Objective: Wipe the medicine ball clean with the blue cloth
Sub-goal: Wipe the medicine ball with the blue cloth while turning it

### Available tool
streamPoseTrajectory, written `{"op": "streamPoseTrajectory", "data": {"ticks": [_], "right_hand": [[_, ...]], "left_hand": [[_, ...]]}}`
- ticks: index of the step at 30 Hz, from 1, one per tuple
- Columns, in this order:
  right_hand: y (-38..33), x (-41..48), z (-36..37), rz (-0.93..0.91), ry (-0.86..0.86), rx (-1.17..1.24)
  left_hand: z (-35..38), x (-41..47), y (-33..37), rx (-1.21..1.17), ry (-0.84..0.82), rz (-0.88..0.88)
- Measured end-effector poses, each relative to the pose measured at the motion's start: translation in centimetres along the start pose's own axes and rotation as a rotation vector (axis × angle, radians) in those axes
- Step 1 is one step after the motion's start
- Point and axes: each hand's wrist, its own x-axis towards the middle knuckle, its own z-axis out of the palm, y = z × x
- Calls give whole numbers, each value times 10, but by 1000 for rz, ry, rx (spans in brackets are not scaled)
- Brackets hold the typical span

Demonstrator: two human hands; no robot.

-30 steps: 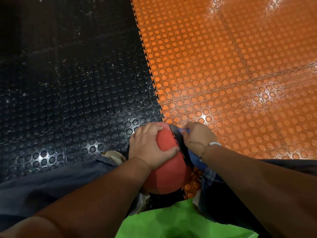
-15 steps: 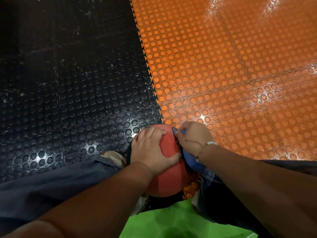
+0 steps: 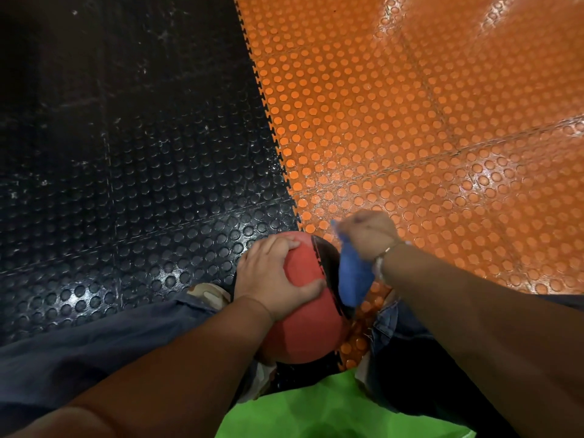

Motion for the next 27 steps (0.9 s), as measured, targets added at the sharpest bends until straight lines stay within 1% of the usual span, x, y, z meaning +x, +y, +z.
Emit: {"op": "streamPoseTrajectory", "data": {"ticks": [1, 2, 4, 6, 7, 8, 9, 10, 12, 13, 16, 18, 21, 22, 23, 24, 25, 27], "right_hand": [[-3, 6, -8, 95, 48, 207], [-7, 10, -15, 147, 70, 422], [-14, 14, -23, 154, 48, 786], [-20, 8, -20, 118, 26, 1023], [-22, 4, -16, 98, 23, 1081], [-23, -2, -12, 71, 20, 1069], [-23, -6, -6, 39, 14, 985], [-21, -10, -1, 8, -10, 839], [-13, -16, 5, -40, -84, 449], [-10, -18, 5, -73, -120, 294], [-2, -19, 3, -211, -182, 58], [1, -18, 6, -253, -188, -126], [13, -21, 11, -281, -207, -617], [16, -25, 13, -332, -213, -718], [20, -29, 15, -381, -219, -735], [24, -29, 16, -415, -210, -692], [28, -28, 14, -411, -200, -613], [34, -20, 9, -302, -149, -454]], "left_hand": [[-1, 1, -3, -22, 11, -8], [-2, 1, -7, -44, 28, -15], [-3, 3, -11, -84, 52, -38], [-4, 5, -13, -112, 64, -63], [-4, 6, -13, -120, 64, -72], [-4, 6, -13, -121, 61, -76], [-4, 6, -13, -117, 58, -74], [-3, 6, -13, -109, 57, -69], [-3, 4, -13, -89, 61, -54], [-3, 4, -12, -80, 58, -48], [-3, 4, -8, -50, 51, -27], [-1, 3, -4, -31, 46, -12], [4, -2, 6, 18, 44, 27], [5, -4, 9, 32, 46, 48], [7, -5, 11, 38, 51, 71], [9, -6, 11, 39, 57, 95], [10, -6, 11, 41, 55, 121], [10, -7, 10, 58, -8, 160]]}}
